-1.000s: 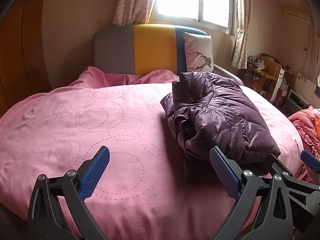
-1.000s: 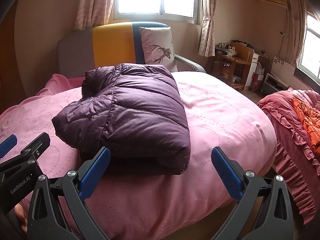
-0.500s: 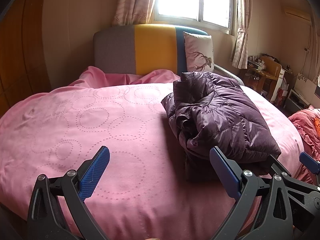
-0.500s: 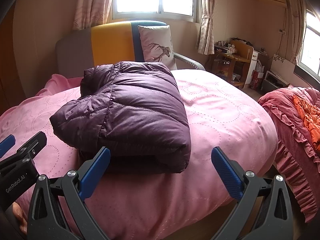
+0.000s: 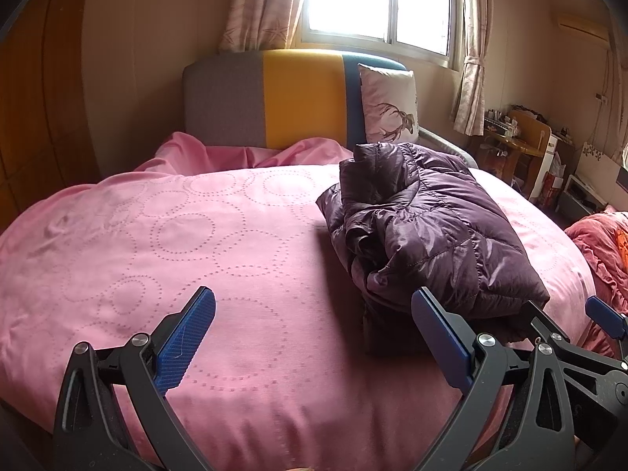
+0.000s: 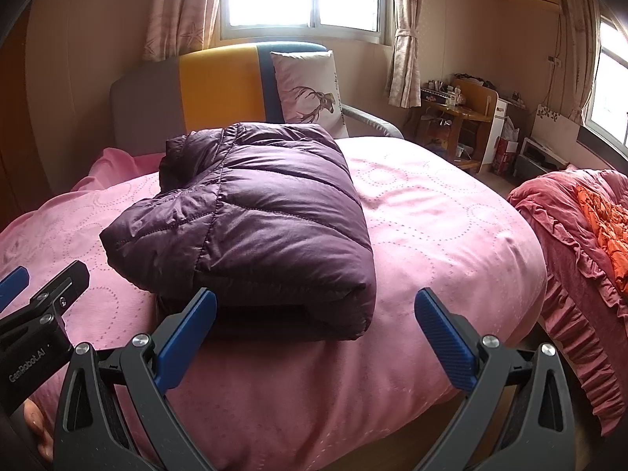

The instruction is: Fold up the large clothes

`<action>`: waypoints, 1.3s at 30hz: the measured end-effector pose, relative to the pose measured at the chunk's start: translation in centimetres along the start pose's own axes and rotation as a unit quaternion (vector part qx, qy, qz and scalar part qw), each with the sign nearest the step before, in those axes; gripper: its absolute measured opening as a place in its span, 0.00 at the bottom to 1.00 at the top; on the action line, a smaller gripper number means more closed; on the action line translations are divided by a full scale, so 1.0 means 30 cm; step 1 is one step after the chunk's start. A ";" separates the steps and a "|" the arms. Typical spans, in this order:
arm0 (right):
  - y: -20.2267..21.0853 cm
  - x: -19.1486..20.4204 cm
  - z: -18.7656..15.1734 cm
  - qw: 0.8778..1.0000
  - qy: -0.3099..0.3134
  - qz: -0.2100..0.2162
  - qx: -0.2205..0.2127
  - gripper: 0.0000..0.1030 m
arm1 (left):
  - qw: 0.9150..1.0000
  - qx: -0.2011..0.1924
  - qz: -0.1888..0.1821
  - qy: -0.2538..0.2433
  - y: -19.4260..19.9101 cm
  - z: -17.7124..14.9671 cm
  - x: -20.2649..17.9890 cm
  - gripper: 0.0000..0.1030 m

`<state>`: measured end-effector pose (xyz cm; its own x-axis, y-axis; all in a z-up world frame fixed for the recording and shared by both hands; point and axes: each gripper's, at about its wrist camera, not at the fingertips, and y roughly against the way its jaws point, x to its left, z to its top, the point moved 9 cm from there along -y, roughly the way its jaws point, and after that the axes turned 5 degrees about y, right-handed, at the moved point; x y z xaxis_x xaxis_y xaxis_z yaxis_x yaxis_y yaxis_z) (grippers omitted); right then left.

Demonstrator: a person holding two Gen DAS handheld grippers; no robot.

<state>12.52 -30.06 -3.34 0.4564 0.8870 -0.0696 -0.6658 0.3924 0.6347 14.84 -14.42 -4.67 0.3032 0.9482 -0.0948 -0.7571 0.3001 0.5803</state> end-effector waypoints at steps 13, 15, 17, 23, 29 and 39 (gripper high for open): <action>0.001 0.009 0.000 1.000 0.001 0.002 -0.001 0.98 | 1.000 -0.004 -0.002 -0.001 0.016 0.002 0.005 0.96; 0.000 0.007 -0.001 1.000 0.002 0.002 -0.001 0.98 | 1.000 -0.005 -0.002 -0.004 0.018 0.001 0.002 0.96; 0.001 0.008 -0.001 1.000 0.002 0.002 0.000 0.98 | 1.000 -0.005 -0.002 -0.004 0.020 0.000 0.001 0.96; -0.001 0.012 -0.006 1.000 0.001 0.001 0.002 0.98 | 1.000 -0.002 -0.003 -0.005 0.014 -0.007 0.000 0.96; -0.012 0.012 -0.016 1.000 0.000 0.000 0.007 0.98 | 1.000 0.004 -0.002 -0.005 0.004 -0.015 0.001 0.96; -0.027 0.002 -0.023 1.000 -0.006 0.001 0.010 0.98 | 1.000 0.015 0.008 -0.002 -0.023 -0.031 0.018 0.96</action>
<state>12.67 -30.16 -4.39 0.4621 0.8848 -0.0602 -0.6545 0.3861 0.6501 14.98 -14.03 -5.88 0.2935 0.9523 -0.0829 -0.7435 0.2820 0.6064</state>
